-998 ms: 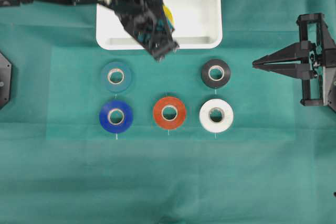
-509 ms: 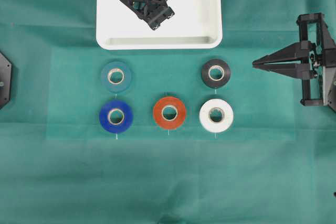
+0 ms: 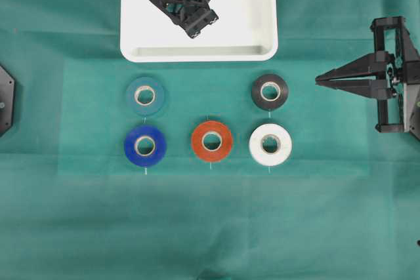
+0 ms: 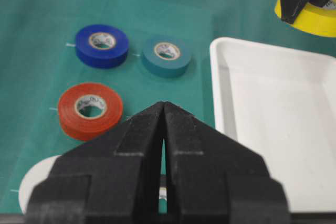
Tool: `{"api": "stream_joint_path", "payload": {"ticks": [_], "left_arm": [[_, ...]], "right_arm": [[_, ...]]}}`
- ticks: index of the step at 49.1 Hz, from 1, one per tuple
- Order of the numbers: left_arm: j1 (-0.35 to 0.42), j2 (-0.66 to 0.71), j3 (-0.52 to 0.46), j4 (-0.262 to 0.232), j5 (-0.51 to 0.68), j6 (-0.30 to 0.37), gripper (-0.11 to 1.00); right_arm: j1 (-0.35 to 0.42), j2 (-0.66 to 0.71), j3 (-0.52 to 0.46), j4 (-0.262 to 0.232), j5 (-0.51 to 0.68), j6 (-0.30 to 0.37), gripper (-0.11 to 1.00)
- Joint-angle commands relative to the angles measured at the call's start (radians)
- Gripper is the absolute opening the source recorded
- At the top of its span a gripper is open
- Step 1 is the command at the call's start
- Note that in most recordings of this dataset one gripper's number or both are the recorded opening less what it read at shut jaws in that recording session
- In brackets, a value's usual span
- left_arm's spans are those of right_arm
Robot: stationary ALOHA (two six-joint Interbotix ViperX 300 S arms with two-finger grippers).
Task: Place the tape from the fixed location into the white case.
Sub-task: 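Carry the yellow roll back over the white tray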
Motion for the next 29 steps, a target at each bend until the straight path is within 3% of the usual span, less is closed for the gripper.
{"api": "stream_joint_path", "payload": {"ticks": [1, 16, 29], "left_arm": [[0.003, -0.044, -0.023, 0.003, -0.005, 0.003, 0.24], [0.003, -0.038, 0.008, 0.003, -0.034, 0.002, 0.24], [0.015, 0.000, 0.086, 0.003, -0.126, 0.003, 0.24]], "right_arm": [[0.000, 0.003, -0.020, 0.000, -0.003, 0.002, 0.01], [0.000, 0.009, -0.020, 0.000, -0.006, 0.002, 0.01], [0.000, 0.018, -0.021, -0.002, -0.008, 0.002, 0.01]]}}
